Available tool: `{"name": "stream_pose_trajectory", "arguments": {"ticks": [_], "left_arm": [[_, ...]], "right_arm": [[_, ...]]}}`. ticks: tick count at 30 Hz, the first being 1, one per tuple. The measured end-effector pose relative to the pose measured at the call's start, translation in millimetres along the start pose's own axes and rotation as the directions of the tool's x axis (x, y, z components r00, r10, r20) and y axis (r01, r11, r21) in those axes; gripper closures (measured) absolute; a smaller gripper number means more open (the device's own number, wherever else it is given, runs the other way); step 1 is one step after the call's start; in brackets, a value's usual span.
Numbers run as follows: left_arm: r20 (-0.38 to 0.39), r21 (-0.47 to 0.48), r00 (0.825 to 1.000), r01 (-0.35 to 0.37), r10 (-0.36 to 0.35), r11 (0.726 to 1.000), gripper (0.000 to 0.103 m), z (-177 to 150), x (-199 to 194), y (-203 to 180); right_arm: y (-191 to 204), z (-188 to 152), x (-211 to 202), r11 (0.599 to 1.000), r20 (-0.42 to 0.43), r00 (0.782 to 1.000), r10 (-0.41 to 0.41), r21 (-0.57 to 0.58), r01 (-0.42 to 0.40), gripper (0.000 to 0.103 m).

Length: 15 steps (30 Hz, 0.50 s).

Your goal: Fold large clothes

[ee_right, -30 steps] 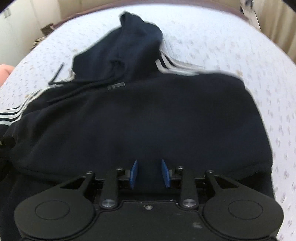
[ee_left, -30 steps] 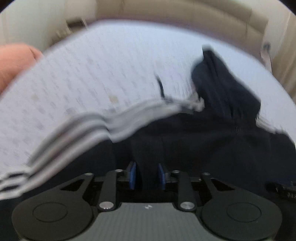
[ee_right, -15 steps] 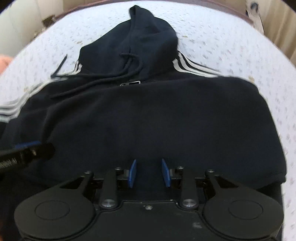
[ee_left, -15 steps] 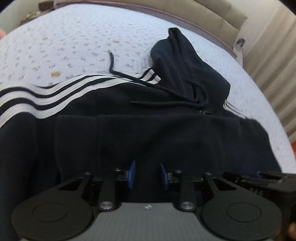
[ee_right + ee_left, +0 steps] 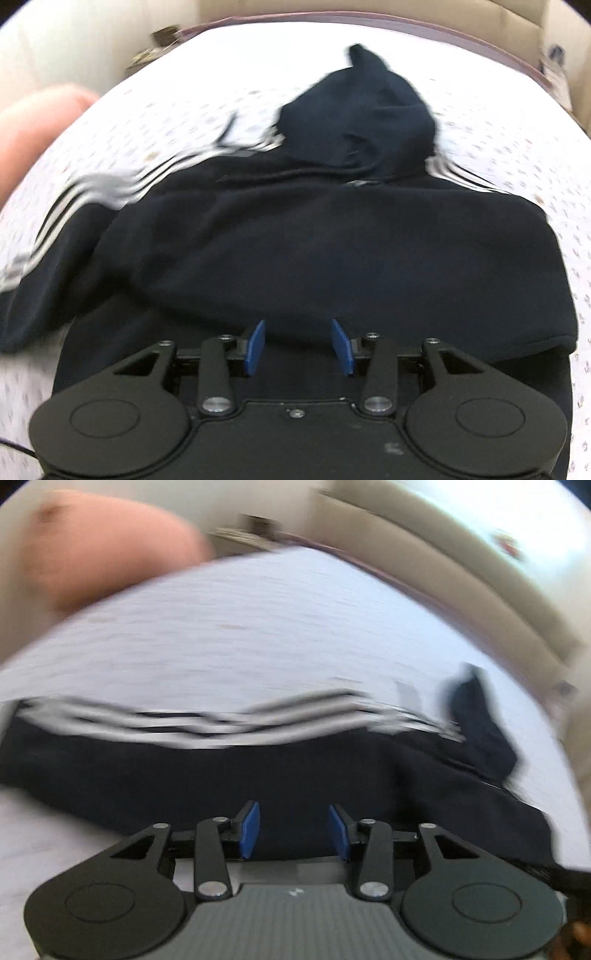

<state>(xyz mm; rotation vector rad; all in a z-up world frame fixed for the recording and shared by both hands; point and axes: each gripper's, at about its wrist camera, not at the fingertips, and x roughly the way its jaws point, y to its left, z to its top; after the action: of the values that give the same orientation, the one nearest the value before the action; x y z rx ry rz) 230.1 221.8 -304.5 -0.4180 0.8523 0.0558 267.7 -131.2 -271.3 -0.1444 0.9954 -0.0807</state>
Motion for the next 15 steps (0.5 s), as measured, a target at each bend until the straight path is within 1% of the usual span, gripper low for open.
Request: {"name": "stream_pose_trajectory", "arguments": {"ticks": [1,2,3,4,5,6,7,8,10,12,14,15], "left_arm": [[0.021,-0.039,0.997,-0.071,0.072,0.997,0.052,0,-8,19],[0.039,-0.087,0.988,-0.143,0.147,0.986,0.046,0,-14,37],[0.055,-0.134,0.975,-0.208,0.217,0.969,0.044,0,-19,54],[0.068,-0.197,0.956,-0.268,0.286,0.943,0.043,0,-23,73],[0.068,-0.241,0.947,-0.290,0.314,0.926,0.036,2,-24,85],[0.057,-0.291,0.942,-0.301,0.330,0.908,0.031,3,-24,100],[0.046,-0.352,0.943,-0.293,0.329,0.889,0.031,5,-22,115],[0.044,-0.411,0.948,-0.271,0.316,0.870,0.030,6,-23,127],[0.043,-0.516,0.960,-0.215,0.276,0.829,0.027,6,-16,152],[0.050,-0.616,0.971,-0.155,0.235,0.772,0.027,2,-3,173],[0.074,-0.677,0.976,-0.100,0.203,0.729,0.026,-4,9,186],[0.092,-0.686,0.976,-0.080,0.195,0.723,0.022,-5,13,188]], "right_arm": [[8,-2,1,1.000,-0.006,1.000,0.001,-0.019,-0.001,0.052],[14,-4,4,1.000,-0.014,1.000,0.007,-0.028,-0.007,0.052],[20,-5,5,0.999,-0.029,0.999,0.018,-0.030,-0.019,0.051],[24,-5,7,0.999,-0.042,0.999,0.033,-0.028,-0.034,0.047],[27,-4,10,0.998,-0.055,0.997,0.046,-0.031,-0.047,0.041],[32,-4,14,0.998,-0.066,0.997,0.047,-0.041,-0.050,0.039],[37,-5,18,0.997,-0.082,0.996,0.037,-0.059,-0.042,0.036],[41,-7,22,0.997,-0.100,0.995,0.024,-0.077,-0.032,0.036],[46,-10,27,0.996,-0.129,0.991,0.019,-0.083,-0.030,0.036],[45,-12,28,0.997,-0.139,0.990,0.023,-0.071,-0.033,0.036],[44,-12,27,0.996,-0.142,0.990,0.023,-0.079,-0.034,0.036],[44,-12,27,0.996,-0.144,0.989,0.022,-0.082,-0.034,0.036]]}}
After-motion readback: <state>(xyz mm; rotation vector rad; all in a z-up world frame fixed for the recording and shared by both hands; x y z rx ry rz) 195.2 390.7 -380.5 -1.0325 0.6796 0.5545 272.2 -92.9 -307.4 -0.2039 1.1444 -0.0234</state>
